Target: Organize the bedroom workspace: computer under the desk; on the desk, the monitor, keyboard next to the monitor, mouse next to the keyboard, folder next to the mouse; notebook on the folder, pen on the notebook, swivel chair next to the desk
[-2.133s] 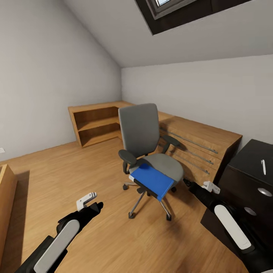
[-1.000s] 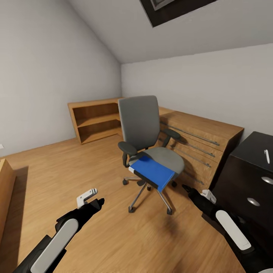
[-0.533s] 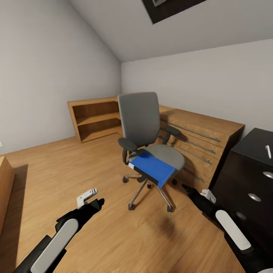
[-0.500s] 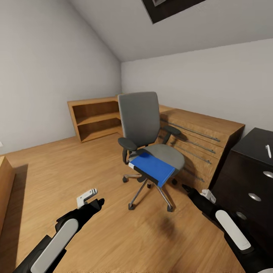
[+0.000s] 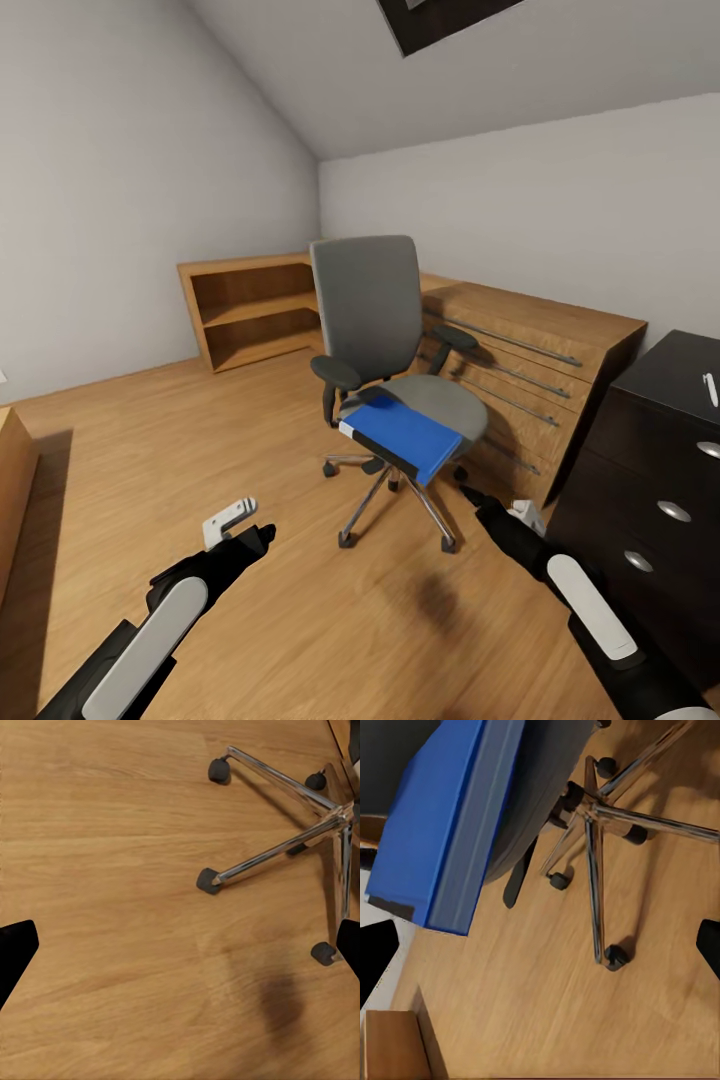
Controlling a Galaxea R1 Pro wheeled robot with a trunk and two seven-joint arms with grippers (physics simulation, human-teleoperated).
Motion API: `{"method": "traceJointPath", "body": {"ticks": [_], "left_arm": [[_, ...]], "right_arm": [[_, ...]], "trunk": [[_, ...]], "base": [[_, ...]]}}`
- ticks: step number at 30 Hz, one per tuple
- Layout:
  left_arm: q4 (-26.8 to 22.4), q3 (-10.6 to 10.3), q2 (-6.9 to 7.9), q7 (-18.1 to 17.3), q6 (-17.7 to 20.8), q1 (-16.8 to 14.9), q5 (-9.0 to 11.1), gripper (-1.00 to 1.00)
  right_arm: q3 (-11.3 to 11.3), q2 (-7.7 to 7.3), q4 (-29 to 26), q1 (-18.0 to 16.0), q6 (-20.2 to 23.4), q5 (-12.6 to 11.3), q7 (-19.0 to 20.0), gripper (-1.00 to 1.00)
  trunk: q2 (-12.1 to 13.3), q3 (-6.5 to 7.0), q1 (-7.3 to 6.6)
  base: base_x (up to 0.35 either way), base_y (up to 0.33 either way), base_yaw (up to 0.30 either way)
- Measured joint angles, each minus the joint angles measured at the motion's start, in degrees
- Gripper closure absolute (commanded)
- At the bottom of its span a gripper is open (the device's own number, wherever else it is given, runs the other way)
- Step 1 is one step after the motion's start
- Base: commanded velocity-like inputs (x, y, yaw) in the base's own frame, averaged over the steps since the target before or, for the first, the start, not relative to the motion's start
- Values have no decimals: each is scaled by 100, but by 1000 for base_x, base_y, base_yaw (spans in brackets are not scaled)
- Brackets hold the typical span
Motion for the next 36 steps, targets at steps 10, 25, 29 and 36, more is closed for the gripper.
{"method": "traceJointPath", "body": {"ticks": [10,25,29,36], "left_arm": [[51,-8,-11,-11,30,0,6,-100],[136,-180,-17,-14,-8,0,-21,-100],[134,-268,-20,-4,-10,0,-24,-100],[136,-344,-15,-3,-9,0,-26,-100]], "right_arm": [[-30,37,88,0,770,-358,1163,-100],[-474,64,545,0,1448,-1797,1118,-100],[-578,67,549,0,1446,-1809,999,-100],[-595,75,565,0,1445,-1811,940,-100]], "trunk": [[0,0,0],[0,0,0],[0,0,-1],[0,0,-1]], "base": [[0,0,0],[0,0,0],[51,0,0],[137,0,0]]}}
